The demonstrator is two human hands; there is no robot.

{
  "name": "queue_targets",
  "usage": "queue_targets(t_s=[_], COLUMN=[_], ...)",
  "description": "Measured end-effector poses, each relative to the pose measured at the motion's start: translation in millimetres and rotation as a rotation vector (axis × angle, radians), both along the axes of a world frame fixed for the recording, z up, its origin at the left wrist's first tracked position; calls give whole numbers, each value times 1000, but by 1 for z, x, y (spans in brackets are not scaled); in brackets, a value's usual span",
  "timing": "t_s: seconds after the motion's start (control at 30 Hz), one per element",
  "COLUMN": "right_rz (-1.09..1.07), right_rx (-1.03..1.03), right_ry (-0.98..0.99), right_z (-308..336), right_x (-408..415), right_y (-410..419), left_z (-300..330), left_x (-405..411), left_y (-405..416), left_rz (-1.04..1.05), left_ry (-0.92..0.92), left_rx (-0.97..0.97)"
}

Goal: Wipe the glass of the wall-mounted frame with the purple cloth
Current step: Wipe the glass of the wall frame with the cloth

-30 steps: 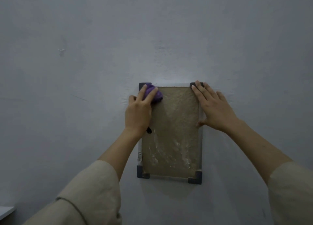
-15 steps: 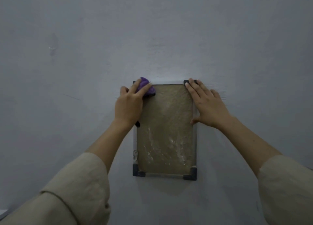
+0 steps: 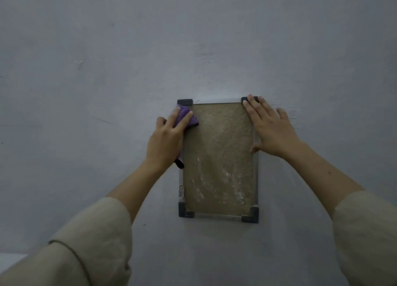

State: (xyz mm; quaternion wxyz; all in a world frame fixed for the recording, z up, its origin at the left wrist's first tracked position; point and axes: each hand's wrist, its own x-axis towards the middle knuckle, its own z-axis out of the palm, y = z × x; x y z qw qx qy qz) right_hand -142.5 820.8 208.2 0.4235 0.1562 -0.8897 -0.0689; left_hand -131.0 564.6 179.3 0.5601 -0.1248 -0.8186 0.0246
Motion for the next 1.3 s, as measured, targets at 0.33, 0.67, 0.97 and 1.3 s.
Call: queue_targets(t_s=[0.33, 0.67, 0.97, 1.3], right_rz=[-3, -13, -11, -13], right_rx=[2, 3, 10, 10], right_ry=[-19, -16, -13, -11], right_z=[0, 1, 0, 1], right_x=[1, 1, 1, 2], right_y=[0, 0, 0, -1], left_z=[-2, -13, -34, -52], left_x=[-2, -4, -3, 0], left_y=[-7, -25, -29, -28], left_rz=[43, 17, -59, -83], left_ry=[32, 40, 24, 29], left_rx=[14, -102, -318, -432])
